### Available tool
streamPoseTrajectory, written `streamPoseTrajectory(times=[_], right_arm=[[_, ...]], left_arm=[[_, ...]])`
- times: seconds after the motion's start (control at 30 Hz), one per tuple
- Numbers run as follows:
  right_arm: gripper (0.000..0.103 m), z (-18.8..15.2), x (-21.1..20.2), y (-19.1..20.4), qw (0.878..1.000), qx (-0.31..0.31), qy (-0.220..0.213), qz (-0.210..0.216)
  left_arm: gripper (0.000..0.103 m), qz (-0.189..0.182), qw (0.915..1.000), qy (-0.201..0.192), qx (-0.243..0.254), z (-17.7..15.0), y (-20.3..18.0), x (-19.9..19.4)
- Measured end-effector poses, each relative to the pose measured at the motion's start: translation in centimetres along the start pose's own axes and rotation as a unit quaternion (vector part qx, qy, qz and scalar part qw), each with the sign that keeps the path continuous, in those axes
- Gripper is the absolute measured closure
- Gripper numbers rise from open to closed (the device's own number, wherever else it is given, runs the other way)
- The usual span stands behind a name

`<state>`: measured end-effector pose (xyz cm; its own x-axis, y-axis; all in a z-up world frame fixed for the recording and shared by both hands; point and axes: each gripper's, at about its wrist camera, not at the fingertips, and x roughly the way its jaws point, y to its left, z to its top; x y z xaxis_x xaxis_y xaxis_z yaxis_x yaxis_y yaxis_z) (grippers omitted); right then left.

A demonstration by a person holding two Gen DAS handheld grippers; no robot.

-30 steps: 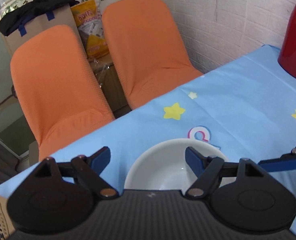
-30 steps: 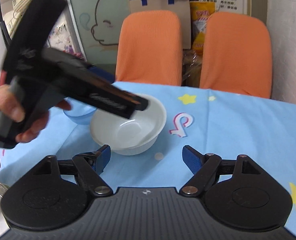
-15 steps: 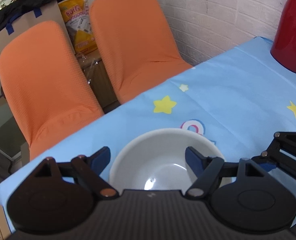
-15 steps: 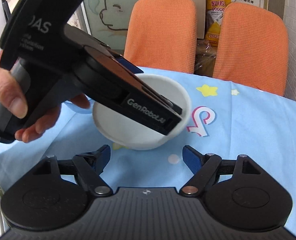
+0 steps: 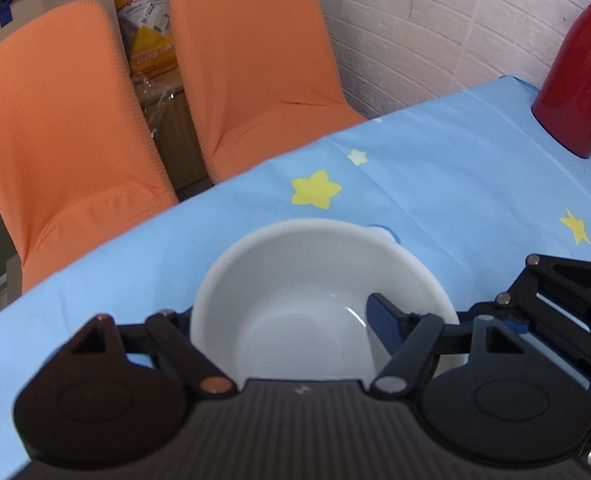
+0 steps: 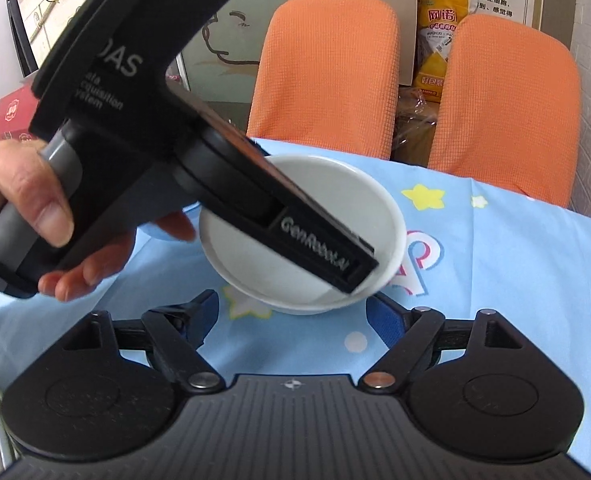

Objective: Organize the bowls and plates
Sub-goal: 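Close both grippers on the white bowl rim and lift it, then lower the white bowl into the steel bowl and open both grippers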

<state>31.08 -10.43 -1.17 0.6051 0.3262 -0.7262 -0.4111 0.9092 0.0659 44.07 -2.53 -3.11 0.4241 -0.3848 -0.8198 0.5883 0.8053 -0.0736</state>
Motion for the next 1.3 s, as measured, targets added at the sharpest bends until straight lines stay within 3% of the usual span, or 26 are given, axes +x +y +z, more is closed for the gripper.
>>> streamPoseTrajectory(times=[0.2,0.6,0.8,1.03,1.3], right_arm=[[0.0,-0.2,-0.1,-0.9,0.999,0.002,-0.029,-0.015],[0.005,-0.3,-1.3,-2.2,0.999,0.005,-0.04,-0.013],[0.005,-1.3,-3.1,-2.3,0.998,-0.022,-0.045,-0.032],[0.005,-3.5,-8.0,-2.9,0.996,-0.023,-0.068,-0.05],[0.005,-7.9,-14.3,-1.8,0.992,-0.011,-0.103,-0.066]], left_arm=[[0.042,-0.013,0.9999,-0.007,-0.003,-0.7,0.2,-0.2],[0.043,-0.025,0.9994,-0.024,-0.005,-1.2,-1.3,-1.6],[0.043,-0.032,0.999,-0.03,0.002,-1.5,-4.1,-2.8],[0.043,-0.043,0.9973,-0.058,0.011,-2.4,-9.1,-6.1],[0.043,-0.056,0.9958,-0.069,0.024,-6.3,-15.0,-10.6]])
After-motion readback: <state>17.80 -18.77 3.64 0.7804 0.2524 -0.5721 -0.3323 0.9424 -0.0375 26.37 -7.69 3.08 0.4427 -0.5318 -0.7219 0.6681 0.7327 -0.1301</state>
